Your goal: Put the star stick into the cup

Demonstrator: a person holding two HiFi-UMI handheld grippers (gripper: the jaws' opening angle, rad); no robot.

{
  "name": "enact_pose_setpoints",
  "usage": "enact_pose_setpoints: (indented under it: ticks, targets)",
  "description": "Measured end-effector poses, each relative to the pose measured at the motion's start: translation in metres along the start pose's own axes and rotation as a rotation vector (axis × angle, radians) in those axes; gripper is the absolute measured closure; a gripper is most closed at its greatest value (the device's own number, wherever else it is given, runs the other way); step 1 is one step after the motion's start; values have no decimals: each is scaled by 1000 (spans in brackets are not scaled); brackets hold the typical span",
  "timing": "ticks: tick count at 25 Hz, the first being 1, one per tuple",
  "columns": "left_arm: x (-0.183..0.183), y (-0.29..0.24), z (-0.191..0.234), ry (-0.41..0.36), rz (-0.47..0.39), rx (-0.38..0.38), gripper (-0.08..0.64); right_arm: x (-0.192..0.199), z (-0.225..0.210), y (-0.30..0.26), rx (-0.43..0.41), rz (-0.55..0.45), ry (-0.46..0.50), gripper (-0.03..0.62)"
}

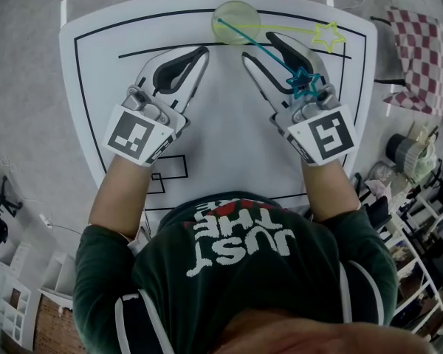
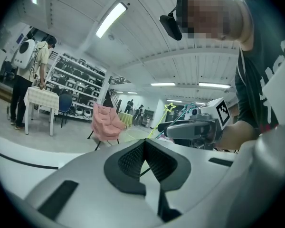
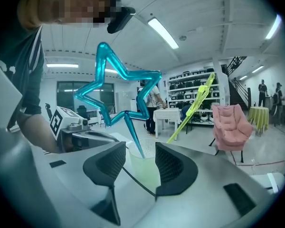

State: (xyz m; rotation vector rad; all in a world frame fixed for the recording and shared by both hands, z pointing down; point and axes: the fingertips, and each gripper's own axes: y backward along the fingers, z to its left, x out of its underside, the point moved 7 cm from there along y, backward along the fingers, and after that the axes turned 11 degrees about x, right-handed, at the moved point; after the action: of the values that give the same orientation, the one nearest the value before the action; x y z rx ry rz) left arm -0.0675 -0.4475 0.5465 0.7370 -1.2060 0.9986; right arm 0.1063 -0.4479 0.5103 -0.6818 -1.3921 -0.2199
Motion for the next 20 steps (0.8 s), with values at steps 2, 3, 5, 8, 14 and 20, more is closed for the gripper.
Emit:
enact_pose_setpoints:
  ticks: [2, 3, 5, 8, 14, 20]
  targets:
    - [0, 3, -2, -2, 4, -3, 565, 1, 0, 3, 10, 7, -6, 382]
    - [-1, 4, -4, -5, 7, -4, 565, 2, 0, 4, 15, 12, -9, 377]
    - [-2, 7, -6, -14, 13, -8, 565, 4, -1, 7, 27, 24, -16, 373]
    - [-7, 8, -9, -24, 20, -13, 565, 6, -6, 12, 44, 46, -24, 371]
    - [-24, 18, -19, -40, 24, -19, 565, 7, -9, 25, 74, 87, -60, 371]
    - [-51, 29, -25, -44, 10, -3, 565, 4, -10, 41, 127, 125, -85, 371]
